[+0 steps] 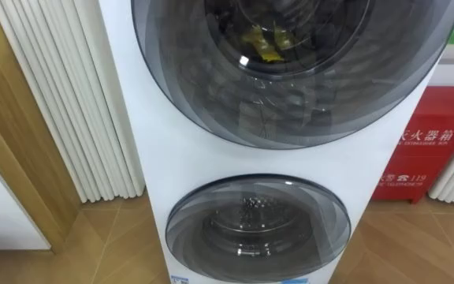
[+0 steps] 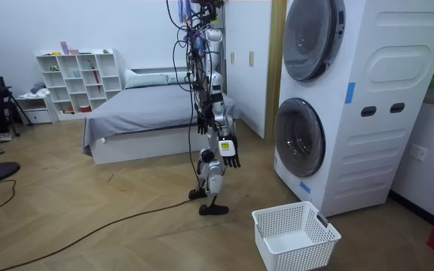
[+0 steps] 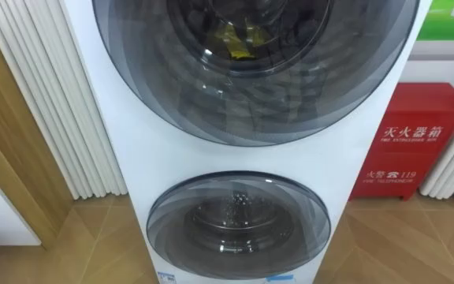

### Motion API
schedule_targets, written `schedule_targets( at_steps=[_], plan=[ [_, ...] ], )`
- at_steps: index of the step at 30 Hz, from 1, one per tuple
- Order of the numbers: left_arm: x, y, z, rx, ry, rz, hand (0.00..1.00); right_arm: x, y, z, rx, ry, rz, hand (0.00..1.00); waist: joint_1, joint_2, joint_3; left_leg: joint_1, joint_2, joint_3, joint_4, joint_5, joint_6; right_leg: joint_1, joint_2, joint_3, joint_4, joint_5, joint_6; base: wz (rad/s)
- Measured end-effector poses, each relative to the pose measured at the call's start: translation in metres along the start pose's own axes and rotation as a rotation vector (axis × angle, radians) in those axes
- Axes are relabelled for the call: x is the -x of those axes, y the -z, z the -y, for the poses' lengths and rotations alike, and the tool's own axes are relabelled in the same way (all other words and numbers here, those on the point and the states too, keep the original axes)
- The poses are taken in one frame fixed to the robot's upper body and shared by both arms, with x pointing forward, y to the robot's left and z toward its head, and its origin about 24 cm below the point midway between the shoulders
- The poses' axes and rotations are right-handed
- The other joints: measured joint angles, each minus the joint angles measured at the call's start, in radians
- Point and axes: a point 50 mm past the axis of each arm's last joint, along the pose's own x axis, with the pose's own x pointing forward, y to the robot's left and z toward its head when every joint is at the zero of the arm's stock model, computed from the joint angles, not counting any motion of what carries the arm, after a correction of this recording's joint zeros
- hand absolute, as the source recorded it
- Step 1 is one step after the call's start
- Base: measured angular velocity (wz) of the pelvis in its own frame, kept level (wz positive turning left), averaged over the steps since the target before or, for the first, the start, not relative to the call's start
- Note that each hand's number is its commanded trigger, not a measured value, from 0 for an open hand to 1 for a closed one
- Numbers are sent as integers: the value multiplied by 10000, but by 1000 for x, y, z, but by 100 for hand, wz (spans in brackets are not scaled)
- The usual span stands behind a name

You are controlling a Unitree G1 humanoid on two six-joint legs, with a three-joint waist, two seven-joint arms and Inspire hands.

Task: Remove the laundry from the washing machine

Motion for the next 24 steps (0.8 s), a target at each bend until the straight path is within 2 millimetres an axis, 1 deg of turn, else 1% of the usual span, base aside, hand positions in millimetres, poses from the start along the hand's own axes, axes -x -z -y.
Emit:
schedule_targets(
  at_steps=[8,12,15,21,24],
  plan=[
    [0,-1,-1,-35,2,20,0,0,1,1,48,51,-65,0,178,-18,-1,-68,-16,11,2,0,0,-143,-2,88,-7,-2,3,0],
    [0,0,1,-116,256,-94,0,0,0,1,73,42,-101,0,179,-33,-8,-175,-12,33,25,0,0,-168,-4,59,14,2,4,2],
    [0,1,2,-87,454,-155,0,0,-1,1,63,122,-85,0,172,-37,-11,-170,7,153,31,0,0,-162,-1,62,33,3,1,0],
    [0,0,3,21,667,-120,0,-1,-8,-2,199,451,108,0,144,-21,-9,-172,13,154,61,0,0,-156,-4,80,69,4,-1,0],
    [0,1,3,105,680,-155,0,-2,-17,-5,189,626,403,0,132,-21,-9,-167,11,150,96,-1,0,-155,-15,79,144,3,0,0]
  ],
)
